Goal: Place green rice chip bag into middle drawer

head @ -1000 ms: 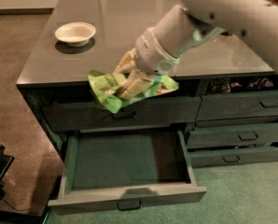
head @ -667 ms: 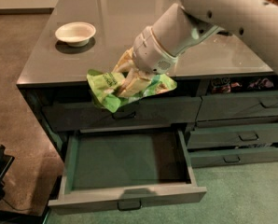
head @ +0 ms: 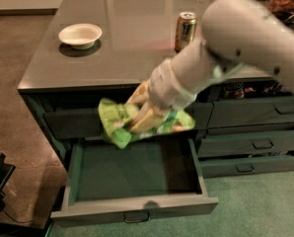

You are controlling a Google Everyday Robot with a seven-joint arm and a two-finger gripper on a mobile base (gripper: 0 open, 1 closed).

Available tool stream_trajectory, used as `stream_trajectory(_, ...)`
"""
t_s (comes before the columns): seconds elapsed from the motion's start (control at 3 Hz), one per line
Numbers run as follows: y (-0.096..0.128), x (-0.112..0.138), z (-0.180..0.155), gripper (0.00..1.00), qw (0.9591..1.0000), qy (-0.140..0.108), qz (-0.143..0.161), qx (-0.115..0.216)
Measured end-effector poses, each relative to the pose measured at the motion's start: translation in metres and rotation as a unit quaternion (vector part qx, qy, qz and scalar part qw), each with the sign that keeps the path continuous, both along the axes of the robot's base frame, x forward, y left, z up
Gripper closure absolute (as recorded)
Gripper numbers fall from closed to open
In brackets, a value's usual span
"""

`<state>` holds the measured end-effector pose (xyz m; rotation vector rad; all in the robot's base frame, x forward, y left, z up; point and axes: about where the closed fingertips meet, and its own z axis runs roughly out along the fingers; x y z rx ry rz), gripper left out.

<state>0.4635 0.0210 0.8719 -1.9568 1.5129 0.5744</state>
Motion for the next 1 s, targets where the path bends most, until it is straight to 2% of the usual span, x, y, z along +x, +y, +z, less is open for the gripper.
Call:
stream_trajectory(0.33,-0.001,-0.029,-0.058,1.0,0.9996,0.021,-0.017,0.006)
stream_trajectory(0.67,-0.002,-0.046,-0.142,1.0,0.9993,0.018,-0.033,0.008)
stream_trajectory(1.0,-0.002,-0.047,-0.14,1.0,0.9993,0.019,-0.032,0.007)
